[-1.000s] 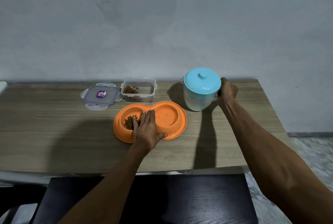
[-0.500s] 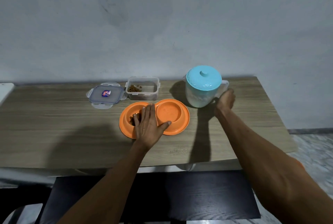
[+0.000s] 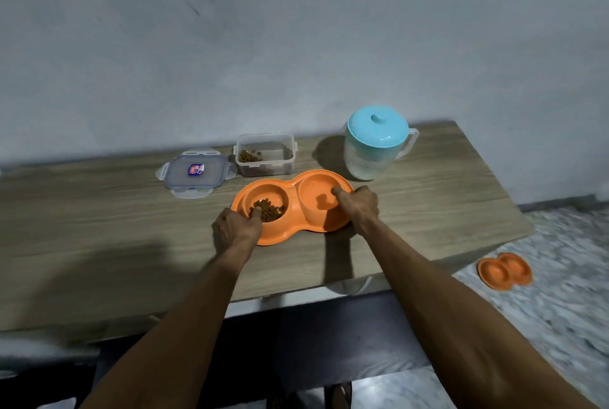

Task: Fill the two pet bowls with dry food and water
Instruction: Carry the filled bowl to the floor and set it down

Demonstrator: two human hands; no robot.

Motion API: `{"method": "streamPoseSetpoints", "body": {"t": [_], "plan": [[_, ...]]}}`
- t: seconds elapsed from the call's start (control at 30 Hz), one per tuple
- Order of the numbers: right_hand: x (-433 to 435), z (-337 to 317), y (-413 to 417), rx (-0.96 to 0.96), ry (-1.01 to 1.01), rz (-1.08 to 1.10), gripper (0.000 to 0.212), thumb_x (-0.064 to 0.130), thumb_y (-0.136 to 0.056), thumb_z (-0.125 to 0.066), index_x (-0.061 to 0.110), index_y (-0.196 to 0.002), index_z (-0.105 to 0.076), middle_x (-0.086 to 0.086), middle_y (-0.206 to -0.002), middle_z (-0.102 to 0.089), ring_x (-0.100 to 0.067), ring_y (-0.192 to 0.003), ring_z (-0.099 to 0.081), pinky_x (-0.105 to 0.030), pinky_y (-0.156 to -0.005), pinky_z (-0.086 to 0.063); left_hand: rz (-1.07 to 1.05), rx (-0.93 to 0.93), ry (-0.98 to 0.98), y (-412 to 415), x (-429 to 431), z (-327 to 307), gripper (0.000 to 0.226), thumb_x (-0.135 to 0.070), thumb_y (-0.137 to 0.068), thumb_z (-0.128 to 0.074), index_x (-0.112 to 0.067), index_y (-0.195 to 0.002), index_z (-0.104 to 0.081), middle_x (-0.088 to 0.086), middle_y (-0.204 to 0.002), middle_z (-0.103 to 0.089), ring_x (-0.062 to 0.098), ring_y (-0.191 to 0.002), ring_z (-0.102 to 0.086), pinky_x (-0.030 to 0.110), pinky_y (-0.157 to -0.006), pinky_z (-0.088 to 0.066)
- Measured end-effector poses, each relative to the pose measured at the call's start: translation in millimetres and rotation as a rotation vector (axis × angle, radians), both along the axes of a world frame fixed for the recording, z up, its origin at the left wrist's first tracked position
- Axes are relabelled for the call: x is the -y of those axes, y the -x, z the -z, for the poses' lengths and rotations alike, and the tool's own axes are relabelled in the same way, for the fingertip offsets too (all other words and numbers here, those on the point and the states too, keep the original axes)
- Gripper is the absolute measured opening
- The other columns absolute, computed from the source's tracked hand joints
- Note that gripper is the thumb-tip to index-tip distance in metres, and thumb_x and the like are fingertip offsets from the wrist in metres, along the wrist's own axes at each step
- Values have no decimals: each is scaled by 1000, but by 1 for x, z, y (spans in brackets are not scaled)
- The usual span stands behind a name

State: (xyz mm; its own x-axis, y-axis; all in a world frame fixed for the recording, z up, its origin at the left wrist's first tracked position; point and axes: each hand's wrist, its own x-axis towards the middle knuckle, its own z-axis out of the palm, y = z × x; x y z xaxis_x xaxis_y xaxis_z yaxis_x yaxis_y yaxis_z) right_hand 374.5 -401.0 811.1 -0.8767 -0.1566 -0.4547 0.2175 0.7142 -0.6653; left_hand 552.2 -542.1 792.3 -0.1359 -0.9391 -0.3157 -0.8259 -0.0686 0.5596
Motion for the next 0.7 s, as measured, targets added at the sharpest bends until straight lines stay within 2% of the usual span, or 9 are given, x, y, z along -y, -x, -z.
{"method": "streamPoseSetpoints", "body": {"t": [0.13, 0.3, 0.5, 0.7], "plan": [[4, 2, -6, -7, -48, 34, 69, 49, -71, -72, 7, -125, -59, -17, -131, -54, -40, -117, -56, -44, -95, -51, 14, 14, -25, -3, 6, -3, 62, -50, -79, -71, 0, -116, -64, 23, -122, -63, 40, -115, -59, 45, -91, -52], [0, 6, -8, 22, -9, 115, 64, 45, -68, -75, 6, -118, -64, -18, -124, -60, -40, -108, -60, -52, -86, -57, 22, 3, -111, -8, 10, -9, 56, -49, -77, -72, -3, -109, -70, 20, -112, -69, 39, -104, -64, 41, -83, -55], [-18, -2, -21, 44, 35, 185, 58, 40, -73, -76, 5, -118, -62, -18, -123, -61, -39, -109, -60, -51, -88, -57, -16, -67, -180, -11, 19, 19, 69, -62, -49, -64, -11, -95, -72, 14, -92, -73, 36, -82, -70, 46, -73, -61], [-57, -7, -24, 40, 72, 234, 57, 41, -69, -75, 6, -112, -64, -17, -118, -64, -39, -107, -61, -51, -87, -57, 33, -48, -134, -6, -10, 10, 74, -67, -46, -58, -12, -93, -71, 12, -92, -72, 36, -83, -69, 46, -75, -60]]}}
